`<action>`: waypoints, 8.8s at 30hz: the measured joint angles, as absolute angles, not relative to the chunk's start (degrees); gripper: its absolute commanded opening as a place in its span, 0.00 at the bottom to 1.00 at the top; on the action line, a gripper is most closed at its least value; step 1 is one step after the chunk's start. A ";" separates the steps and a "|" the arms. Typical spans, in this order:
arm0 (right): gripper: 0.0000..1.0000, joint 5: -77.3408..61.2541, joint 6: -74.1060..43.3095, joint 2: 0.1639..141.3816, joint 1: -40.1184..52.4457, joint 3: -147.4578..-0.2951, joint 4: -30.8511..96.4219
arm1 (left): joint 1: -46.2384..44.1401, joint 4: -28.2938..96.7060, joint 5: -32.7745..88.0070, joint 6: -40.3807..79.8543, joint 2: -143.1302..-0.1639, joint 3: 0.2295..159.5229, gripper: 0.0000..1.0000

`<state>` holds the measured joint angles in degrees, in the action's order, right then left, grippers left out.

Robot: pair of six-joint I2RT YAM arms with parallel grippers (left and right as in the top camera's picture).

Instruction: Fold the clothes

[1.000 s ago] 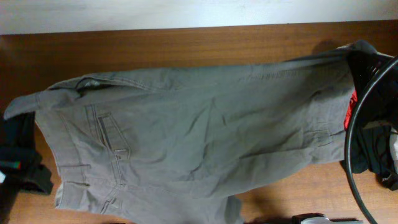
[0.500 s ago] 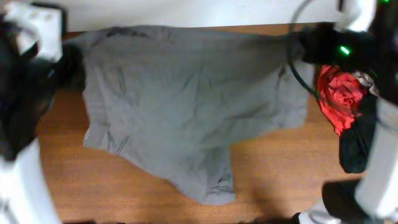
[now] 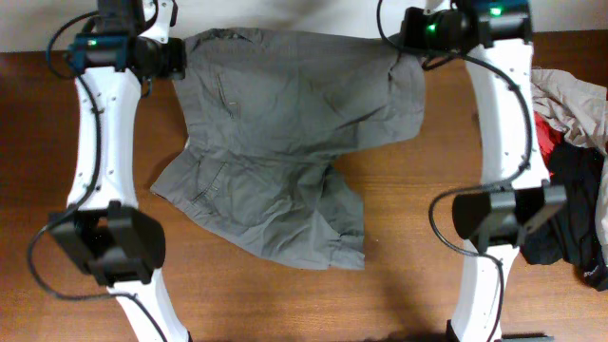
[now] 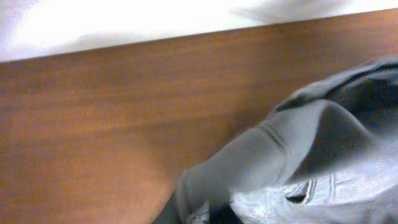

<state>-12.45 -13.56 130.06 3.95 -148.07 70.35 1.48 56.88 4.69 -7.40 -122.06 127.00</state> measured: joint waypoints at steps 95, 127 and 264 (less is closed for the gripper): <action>0.91 -33.45 -19.03 99.09 8.21 -58.89 38.28 | 3.11 51.35 16.34 -13.89 -98.45 71.16 0.52; 0.04 -31.62 -16.53 102.17 7.27 -61.32 43.70 | 3.11 51.13 16.34 -13.91 -98.91 71.13 0.52; 0.47 1.39 -15.92 94.21 9.72 -76.51 54.28 | 3.11 48.60 17.02 -13.89 -98.91 71.13 0.52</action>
<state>1.39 -15.92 94.21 9.72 -76.51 54.28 3.11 48.60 17.02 -13.89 -98.91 71.13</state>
